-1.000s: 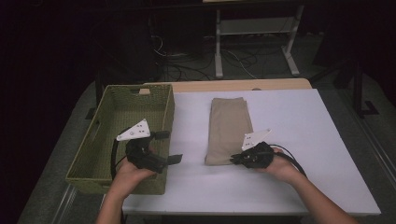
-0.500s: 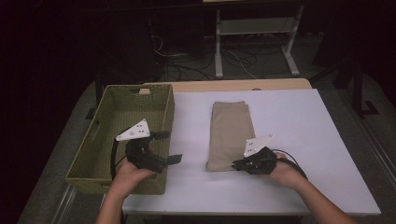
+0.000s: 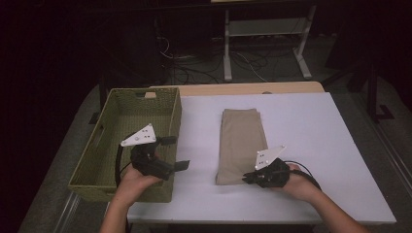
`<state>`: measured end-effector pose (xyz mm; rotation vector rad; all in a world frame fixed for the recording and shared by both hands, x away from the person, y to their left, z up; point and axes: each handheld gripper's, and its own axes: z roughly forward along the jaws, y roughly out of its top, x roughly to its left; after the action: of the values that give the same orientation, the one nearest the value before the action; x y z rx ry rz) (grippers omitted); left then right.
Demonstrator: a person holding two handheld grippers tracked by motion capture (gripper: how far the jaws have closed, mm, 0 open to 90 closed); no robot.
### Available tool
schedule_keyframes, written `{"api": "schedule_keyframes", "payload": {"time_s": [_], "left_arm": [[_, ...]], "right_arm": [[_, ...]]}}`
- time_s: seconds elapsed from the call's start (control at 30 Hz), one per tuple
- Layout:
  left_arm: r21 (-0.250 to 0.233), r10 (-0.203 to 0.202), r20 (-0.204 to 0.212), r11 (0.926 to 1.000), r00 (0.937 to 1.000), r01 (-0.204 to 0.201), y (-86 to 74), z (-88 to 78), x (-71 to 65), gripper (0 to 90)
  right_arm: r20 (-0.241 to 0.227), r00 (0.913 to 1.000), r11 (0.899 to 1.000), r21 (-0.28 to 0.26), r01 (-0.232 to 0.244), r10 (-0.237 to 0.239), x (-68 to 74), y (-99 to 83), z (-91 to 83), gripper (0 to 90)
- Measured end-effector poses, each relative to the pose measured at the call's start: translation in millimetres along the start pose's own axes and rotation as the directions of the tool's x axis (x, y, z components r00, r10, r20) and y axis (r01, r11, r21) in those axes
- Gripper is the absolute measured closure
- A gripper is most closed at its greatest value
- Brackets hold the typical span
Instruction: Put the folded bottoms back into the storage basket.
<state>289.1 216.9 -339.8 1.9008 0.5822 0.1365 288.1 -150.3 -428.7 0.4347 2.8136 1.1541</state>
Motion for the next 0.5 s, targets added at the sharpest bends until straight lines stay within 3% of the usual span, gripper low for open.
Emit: {"api": "schedule_keyframes", "payload": {"time_s": [0.5], "left_arm": [[0.000, -0.002, 0.000, 1.0000, 1.0000, 0.002, 0.0, 0.0, -0.1, 0.5]], "right_arm": [[-0.040, 0.9991, 1.000, 0.016, 0.014, -0.014, 17.3, -9.0, -4.4, 82.6]]}}
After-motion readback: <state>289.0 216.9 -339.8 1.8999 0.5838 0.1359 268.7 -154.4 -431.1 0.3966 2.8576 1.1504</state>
